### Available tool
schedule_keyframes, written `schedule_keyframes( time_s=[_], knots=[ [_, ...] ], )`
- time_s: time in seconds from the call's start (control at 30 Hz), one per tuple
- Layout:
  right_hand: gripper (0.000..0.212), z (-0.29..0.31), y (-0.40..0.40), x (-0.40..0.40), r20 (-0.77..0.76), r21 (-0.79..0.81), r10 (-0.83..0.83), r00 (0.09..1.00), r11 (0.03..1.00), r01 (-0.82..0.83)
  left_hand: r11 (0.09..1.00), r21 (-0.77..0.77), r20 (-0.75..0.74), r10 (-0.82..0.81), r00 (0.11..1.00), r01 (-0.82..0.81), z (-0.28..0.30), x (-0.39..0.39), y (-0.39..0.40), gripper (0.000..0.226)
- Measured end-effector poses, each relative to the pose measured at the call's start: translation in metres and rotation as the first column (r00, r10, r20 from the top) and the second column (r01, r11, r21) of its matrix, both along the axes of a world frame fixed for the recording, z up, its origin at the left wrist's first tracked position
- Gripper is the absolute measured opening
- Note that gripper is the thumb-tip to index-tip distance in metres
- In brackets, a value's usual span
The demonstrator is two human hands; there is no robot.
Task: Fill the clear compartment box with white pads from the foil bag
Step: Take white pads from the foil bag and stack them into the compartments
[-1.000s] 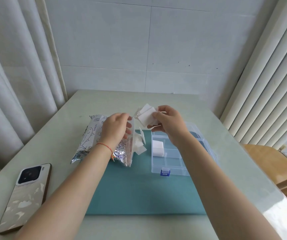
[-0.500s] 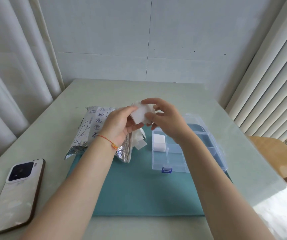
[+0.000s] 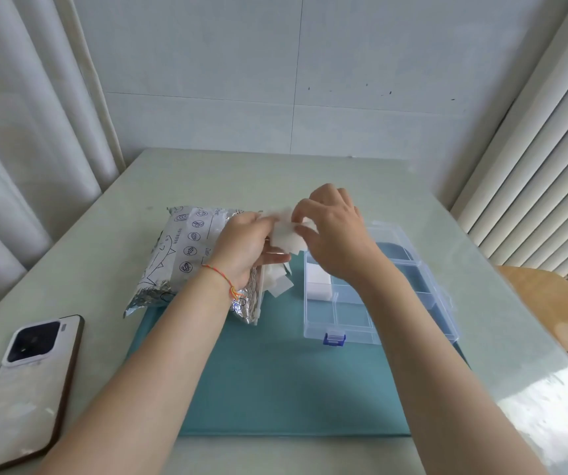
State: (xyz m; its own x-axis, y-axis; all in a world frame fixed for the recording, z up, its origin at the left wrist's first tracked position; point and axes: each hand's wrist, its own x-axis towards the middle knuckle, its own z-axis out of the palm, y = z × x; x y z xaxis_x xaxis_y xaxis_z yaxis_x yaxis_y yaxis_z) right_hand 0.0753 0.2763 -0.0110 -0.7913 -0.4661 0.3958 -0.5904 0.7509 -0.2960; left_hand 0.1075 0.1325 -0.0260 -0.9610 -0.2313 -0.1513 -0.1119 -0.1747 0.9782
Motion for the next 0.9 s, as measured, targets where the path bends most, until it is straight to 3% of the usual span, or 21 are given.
schedule_keyframes(
  time_s=[0.1, 0.17, 0.23, 0.5, 0.67, 0.77, 0.9],
  knots=[
    [0.014, 0.008, 0.008, -0.006, 0.147, -0.282, -0.035, 0.989, 0.956, 0.075, 0.998, -0.046, -0.009, 0.043, 0.999, -0.044, 0.001, -0.001, -0.007, 0.014],
    [0.012, 0.014, 0.014, -0.006, 0.316, -0.483, -0.021, 0.949, 0.857, 0.180, 0.997, -0.045, -0.016, 0.058, 0.998, -0.058, 0.001, -0.001, -0.010, 0.018],
    [0.013, 0.018, 0.018, -0.002, 0.470, -0.639, 0.117, 0.875, 0.729, 0.246, 0.998, -0.040, -0.020, 0.052, 0.998, -0.052, -0.001, -0.001, -0.010, 0.019],
    [0.003, 0.009, 0.013, -0.001, 0.583, -0.543, 0.118, 0.804, 0.793, 0.277, 0.999, 0.040, -0.074, -0.030, 0.997, 0.033, 0.002, 0.003, -0.007, 0.015],
    [0.018, 0.006, 0.011, -0.001, 0.558, -0.544, 0.104, 0.824, 0.795, 0.268, 0.996, 0.075, -0.096, -0.042, 0.995, 0.049, 0.004, 0.006, -0.006, 0.014],
    [0.021, 0.002, 0.009, -0.002, 0.562, -0.565, 0.084, 0.823, 0.766, 0.307, 0.984, 0.123, -0.116, -0.115, 0.987, 0.129, 0.003, 0.005, -0.009, 0.011],
    [0.018, 0.001, 0.009, -0.004, 0.568, -0.628, 0.093, 0.818, 0.691, 0.357, 0.958, 0.123, -0.138, -0.242, 0.961, 0.259, 0.004, 0.006, -0.013, 0.025]
  ],
)
